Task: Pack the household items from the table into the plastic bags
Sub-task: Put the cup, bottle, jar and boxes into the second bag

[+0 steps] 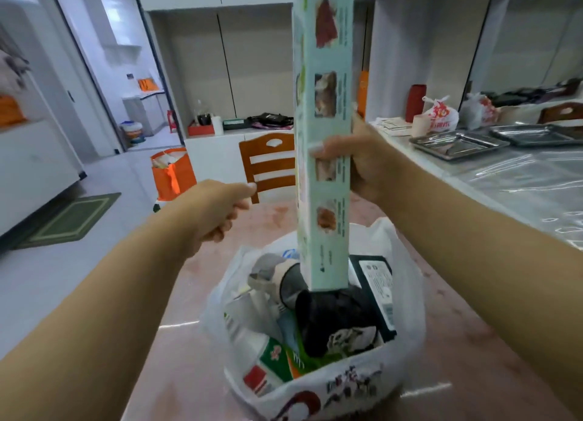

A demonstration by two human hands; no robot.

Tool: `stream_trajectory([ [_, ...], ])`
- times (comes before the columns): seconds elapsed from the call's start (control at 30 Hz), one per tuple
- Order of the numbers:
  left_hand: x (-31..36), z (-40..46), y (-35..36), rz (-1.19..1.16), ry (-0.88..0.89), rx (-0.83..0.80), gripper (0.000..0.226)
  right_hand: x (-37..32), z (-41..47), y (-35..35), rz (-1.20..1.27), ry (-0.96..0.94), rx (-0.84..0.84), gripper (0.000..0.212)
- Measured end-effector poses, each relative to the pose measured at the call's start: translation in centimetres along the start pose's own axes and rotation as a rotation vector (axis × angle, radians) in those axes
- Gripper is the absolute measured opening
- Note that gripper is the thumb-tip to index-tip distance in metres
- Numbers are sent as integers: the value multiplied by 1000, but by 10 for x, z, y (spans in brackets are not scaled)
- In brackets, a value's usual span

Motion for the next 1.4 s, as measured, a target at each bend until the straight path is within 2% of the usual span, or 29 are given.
stream_trajectory([
  [0.17,-25,-58,8,571,-9,-50,38,19,-31,11,-192,32,66,102],
  [0.23,-31,-64,11,609,11,-10,29,18,-36,17,-314,42,37,112],
  [0.27,-34,-64,10,458,17,12,22,18,-39,22,-387,53,6,114],
  [0.33,-43,-59,7,-102,-67,8,14,22,-44,29,-547,87,-64,116],
  [0.4,-52,-53,-1,-578,-146,-18,18,32,-50,32,-704,148,-128,119],
  [0.53,-57,-50,-10,-1077,-198,-109,26,61,-65,27,-985,343,-267,123],
  [0.6,-58,-52,-10,-1200,-192,-78,26,74,-75,29,-1098,438,-351,121],
  [0.63,-58,-52,-9,-1217,-190,-47,33,80,-78,33,-1165,438,-388,118],
  [0.7,-55,-51,-7,-1163,-187,3,43,86,-79,43,-1266,388,-428,113],
  [0.8,-48,-50,-3,-1069,-207,15,44,77,-78,50,-1333,372,-445,101],
  [0.83,-47,-50,-2,-1058,-213,12,44,67,-81,48,-1368,375,-406,95],
  [0.87,-46,-49,-2,-1048,-220,9,44,56,-82,41,-1417,362,-290,87],
  [0.93,-46,-47,-2,-1024,-236,7,45,26,-93,14,-1511,360,190,77],
  [0.97,-46,-46,-2,-1007,-239,6,45,16,-104,-3,-1543,444,447,76],
  [1.0,-46,-44,-2,-990,-240,7,45,14,-116,-20,-1539,589,611,77],
  [1.03,-45,-43,-2,-970,-240,9,44,17,-126,-30,-1461,737,673,75],
  [1.07,-45,-42,-3,-945,-240,11,43,26,-132,-35,-1295,819,666,69],
  [1.1,-44,-41,-3,-921,-238,13,42,38,-132,-40,-1057,799,667,59],
  [1.17,-39,-40,-1,-883,-220,27,40,44,-125,-42,-508,607,749,39],
  [1.23,-29,-36,1,-853,-164,41,36,32,-112,-61,-203,407,922,45],
  [1.3,-13,-28,0,-831,-107,52,39,13,-96,-70,-111,342,959,48],
  [1.4,7,-14,-7,-830,-70,43,46,-10,-74,-73,-167,320,919,48],
])
Point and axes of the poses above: each hand's wrist, its own z-axis towards the middle knuckle, its own y-axis out of the palm, x = y × z, the point moved 4 cm from there along z, towards the middle knuckle, and after that the axes turned 1 degree about -x, right-handed, at the moved point
